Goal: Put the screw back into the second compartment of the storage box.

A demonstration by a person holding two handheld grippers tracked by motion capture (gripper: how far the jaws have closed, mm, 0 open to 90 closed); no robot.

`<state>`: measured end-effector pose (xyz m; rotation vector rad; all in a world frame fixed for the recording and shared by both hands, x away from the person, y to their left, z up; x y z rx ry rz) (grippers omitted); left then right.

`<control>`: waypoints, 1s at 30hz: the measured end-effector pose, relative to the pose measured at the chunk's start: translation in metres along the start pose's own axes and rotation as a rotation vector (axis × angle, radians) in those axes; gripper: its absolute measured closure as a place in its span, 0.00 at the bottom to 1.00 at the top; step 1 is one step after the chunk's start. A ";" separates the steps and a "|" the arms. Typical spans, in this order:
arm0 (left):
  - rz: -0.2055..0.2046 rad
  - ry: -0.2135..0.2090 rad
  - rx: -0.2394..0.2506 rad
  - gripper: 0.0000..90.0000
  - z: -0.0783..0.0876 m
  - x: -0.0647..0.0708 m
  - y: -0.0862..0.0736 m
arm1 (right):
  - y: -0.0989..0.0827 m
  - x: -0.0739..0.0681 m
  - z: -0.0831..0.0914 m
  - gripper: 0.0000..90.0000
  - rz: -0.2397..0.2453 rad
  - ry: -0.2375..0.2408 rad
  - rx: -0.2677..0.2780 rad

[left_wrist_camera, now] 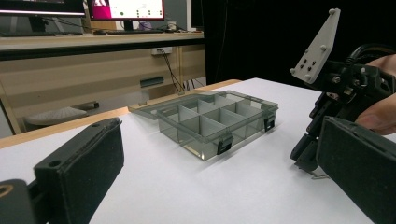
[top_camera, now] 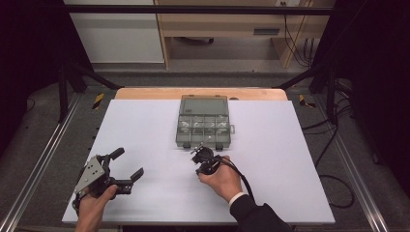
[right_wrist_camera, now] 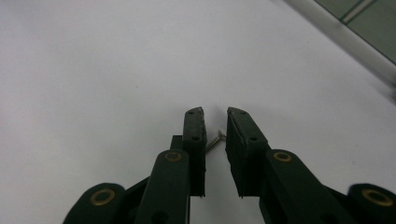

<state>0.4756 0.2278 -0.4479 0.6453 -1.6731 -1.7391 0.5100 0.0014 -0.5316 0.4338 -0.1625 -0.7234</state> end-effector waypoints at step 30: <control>0.011 -0.009 0.007 0.01 0.000 -0.001 -0.002 | 0.005 0.008 0.012 0.98 0.043 -0.015 0.111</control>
Point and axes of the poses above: each handheld gripper's, and its own axes: z roughly backward along the jaws, y roughly out of its top, x roughly to its right, the point moved 9 cm from there along -z, roughly forward along the jaws, and after that the axes turned 6 degrees about z, right-handed, at the moved point
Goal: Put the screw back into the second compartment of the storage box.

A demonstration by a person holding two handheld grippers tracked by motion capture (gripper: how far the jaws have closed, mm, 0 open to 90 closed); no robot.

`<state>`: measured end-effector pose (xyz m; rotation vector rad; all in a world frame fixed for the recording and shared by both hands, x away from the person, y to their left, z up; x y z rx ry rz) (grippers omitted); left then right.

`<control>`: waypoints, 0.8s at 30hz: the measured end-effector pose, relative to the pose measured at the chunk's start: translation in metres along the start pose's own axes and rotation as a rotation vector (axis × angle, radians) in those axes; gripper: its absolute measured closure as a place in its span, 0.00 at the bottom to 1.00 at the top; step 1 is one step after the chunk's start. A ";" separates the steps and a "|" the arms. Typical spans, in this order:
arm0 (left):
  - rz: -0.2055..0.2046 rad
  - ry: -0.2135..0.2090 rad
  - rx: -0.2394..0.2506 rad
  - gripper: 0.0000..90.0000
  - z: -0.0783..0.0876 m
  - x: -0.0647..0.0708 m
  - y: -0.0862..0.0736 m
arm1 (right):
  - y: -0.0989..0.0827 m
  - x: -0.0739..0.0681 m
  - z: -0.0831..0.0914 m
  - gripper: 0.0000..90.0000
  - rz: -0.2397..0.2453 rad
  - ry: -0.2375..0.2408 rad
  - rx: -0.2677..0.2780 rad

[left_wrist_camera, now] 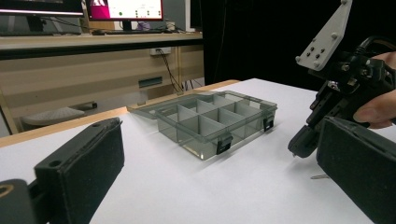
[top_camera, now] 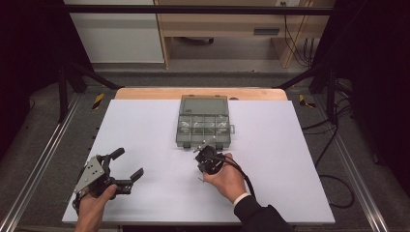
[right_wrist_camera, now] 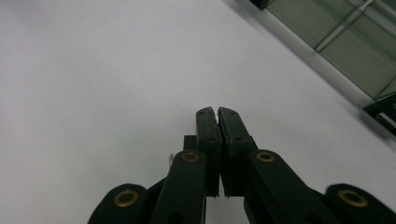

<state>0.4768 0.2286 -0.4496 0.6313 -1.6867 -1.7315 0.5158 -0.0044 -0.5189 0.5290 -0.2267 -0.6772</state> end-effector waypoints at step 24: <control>-0.020 -0.023 -0.006 0.01 -0.004 0.003 -0.003 | 0.020 0.018 0.019 0.98 0.024 -0.037 0.121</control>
Point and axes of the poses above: each handheld gripper's, and its own axes: z roughly backward along the jaws, y roughly out of its top, x roughly to its right, the point moved 9 cm from there along -z, roughly forward along the jaws, and after that the axes turned 6 degrees about z, right-handed, at the moved point
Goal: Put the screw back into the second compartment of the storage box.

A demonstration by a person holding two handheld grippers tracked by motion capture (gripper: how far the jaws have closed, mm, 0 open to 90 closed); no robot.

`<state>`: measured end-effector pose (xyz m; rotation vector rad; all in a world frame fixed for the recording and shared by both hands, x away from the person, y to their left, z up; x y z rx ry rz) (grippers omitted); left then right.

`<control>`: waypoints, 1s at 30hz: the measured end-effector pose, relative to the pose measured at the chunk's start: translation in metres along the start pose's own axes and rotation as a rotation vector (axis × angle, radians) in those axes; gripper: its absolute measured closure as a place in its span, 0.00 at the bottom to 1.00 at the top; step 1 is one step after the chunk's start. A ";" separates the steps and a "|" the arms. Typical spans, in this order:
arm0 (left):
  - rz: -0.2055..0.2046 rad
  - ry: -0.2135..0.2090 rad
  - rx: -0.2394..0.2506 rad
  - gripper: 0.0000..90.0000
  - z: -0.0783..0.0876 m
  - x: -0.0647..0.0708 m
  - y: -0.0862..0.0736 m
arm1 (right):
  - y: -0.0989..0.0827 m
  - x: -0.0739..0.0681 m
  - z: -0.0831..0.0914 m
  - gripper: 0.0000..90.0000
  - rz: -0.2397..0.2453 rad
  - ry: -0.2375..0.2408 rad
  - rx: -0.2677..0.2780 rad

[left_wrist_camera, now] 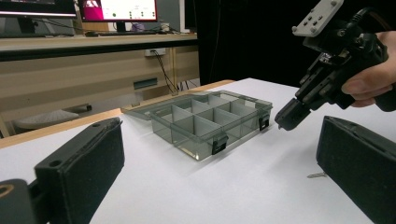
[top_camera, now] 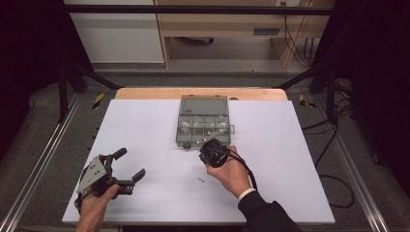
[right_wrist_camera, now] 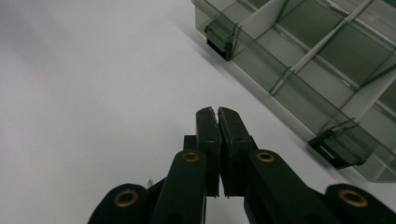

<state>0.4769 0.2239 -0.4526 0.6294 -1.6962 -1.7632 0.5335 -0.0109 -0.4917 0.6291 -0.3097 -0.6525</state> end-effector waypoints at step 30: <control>0.007 -0.007 0.004 0.01 0.000 0.001 0.001 | 0.053 0.051 0.006 0.98 -0.028 -0.122 0.128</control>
Point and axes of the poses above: each handheld gripper's, and its own axes: z roughly backward along the jaws, y roughly out of its top, x roughly to its right, the point moved 9 cm from there along -z, roughly forward along the jaws, and after that the axes turned 6 degrees about z, right-handed, at the moved point
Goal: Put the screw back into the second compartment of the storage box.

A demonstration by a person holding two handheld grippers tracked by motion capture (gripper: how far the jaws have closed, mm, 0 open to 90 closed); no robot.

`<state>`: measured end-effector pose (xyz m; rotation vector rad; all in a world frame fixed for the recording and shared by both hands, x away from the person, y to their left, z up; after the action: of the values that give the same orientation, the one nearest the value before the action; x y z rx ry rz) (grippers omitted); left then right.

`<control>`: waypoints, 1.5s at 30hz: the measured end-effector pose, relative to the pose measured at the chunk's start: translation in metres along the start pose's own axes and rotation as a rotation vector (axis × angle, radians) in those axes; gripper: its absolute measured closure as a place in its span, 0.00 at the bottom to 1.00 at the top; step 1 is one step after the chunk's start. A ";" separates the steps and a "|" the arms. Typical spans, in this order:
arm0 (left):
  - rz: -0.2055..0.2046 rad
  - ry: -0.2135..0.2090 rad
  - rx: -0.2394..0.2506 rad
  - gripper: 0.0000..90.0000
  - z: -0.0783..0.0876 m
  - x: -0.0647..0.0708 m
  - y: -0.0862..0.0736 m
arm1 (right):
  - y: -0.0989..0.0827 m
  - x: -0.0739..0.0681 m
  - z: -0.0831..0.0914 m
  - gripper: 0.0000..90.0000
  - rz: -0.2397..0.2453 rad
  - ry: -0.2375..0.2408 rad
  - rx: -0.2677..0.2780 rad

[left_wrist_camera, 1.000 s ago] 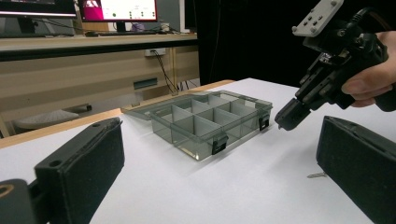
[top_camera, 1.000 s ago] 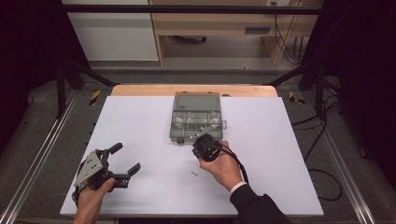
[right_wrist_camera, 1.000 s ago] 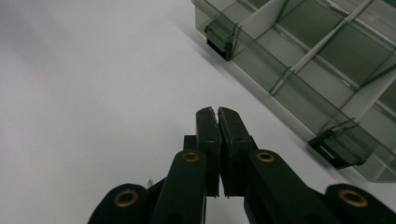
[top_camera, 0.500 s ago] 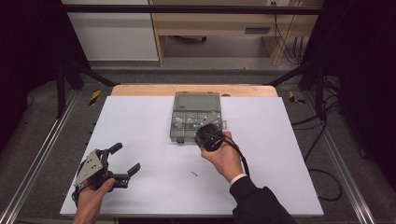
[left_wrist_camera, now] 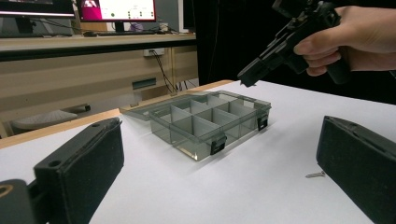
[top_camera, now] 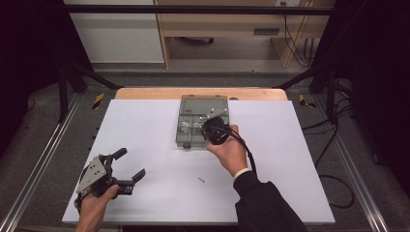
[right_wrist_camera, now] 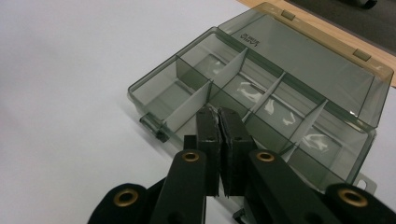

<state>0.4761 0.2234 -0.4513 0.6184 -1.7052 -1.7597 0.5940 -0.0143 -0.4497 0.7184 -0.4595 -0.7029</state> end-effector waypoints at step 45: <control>0.011 -0.006 0.005 0.01 0.001 0.001 0.002 | 0.028 0.023 -0.040 0.42 0.011 -0.123 0.125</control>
<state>0.4747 0.2234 -0.4489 0.6057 -1.7136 -1.7521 0.6455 0.0017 -0.4526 0.7919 -0.6236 -0.7148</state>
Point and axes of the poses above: each handheld gripper's, and its own axes: z roughly backward along the jaws, y roughly out of its top, x roughly to its right, the point moved 9 cm from there along -z, roughly forward along the jaws, and after that the axes turned 6 degrees about z, right-handed, at the moved point
